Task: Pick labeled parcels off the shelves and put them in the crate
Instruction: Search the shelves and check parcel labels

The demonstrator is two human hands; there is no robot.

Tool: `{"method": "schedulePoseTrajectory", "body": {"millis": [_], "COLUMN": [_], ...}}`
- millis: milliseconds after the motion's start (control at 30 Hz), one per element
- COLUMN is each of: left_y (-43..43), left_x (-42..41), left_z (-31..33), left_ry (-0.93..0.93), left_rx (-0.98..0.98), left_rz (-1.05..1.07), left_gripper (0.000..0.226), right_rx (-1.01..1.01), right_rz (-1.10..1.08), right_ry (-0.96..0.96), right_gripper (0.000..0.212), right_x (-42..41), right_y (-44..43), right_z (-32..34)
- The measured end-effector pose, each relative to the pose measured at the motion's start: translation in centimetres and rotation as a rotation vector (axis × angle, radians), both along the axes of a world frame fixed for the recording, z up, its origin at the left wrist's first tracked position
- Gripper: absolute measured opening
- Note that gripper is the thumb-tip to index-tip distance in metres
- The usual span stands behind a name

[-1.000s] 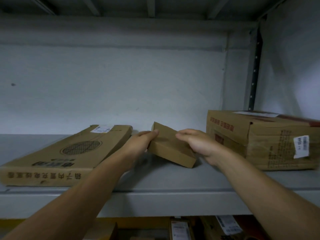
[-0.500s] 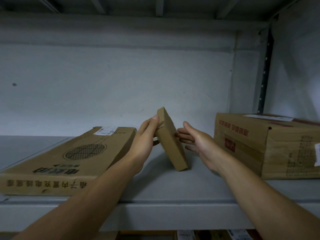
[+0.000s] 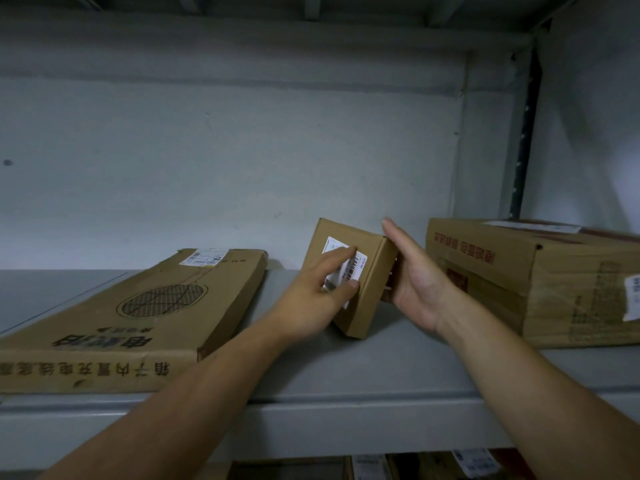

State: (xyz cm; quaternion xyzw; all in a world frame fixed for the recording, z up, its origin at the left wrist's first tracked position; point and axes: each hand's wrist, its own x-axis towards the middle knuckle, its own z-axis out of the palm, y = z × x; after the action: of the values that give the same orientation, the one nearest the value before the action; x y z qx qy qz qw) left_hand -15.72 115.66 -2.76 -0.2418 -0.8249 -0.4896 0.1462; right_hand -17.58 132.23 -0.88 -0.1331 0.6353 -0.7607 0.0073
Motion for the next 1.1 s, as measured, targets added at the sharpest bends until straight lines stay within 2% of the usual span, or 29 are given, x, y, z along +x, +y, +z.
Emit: {"method": "schedulePoseTrajectory", "body": {"millis": [133,233,333,433,500,633,800,1000,1100], "left_y": [-0.3,-0.6,-1.1,-1.5,-1.6,-1.8,-1.9,-2.0,-2.1], "left_x": [-0.6,-1.1,-1.4,-1.3,-1.2,-1.1,-0.3,0.4,0.6], "left_z": [-0.2,-0.4,-0.3,-0.3,-0.2,0.0,0.7,1.1,1.1], "left_ry": [-0.033,-0.13,-0.221,-0.305,-0.322,-0.233,-0.109,0.058,0.095], "left_rx": [-0.097,-0.101,-0.037,0.153,0.294,0.542,0.669,0.742,0.756], "left_rz": [0.085,0.19,0.242,0.188,0.124,0.097,0.088,-0.007,-0.029], "left_gripper": [0.057,0.081,0.097,0.078,0.077,0.083,0.059,0.056,0.055], "right_rx": [-0.052,-0.1,-0.168,-0.218,-0.238,-0.175,0.015,-0.035,-0.058], "right_rz": [-0.078,-0.129,-0.161,-0.189,-0.188,-0.182,-0.151,-0.136,-0.117], "right_ry": [0.037,0.053,0.04,0.032,0.033,0.056,0.153,0.266,0.293], "right_gripper": [0.028,0.014,0.019,0.029,0.031,0.036,0.028,0.045,0.047], "right_x": [0.2,0.1,-0.2,-0.2,-0.1,0.3,0.6,0.7,0.7], "right_y": [0.1,0.2,0.4,0.5,0.5,0.5,0.3,0.4,0.4], "right_z": [0.1,0.3,0.2,0.2,0.2,0.2,-0.1,-0.1,-0.1]}}
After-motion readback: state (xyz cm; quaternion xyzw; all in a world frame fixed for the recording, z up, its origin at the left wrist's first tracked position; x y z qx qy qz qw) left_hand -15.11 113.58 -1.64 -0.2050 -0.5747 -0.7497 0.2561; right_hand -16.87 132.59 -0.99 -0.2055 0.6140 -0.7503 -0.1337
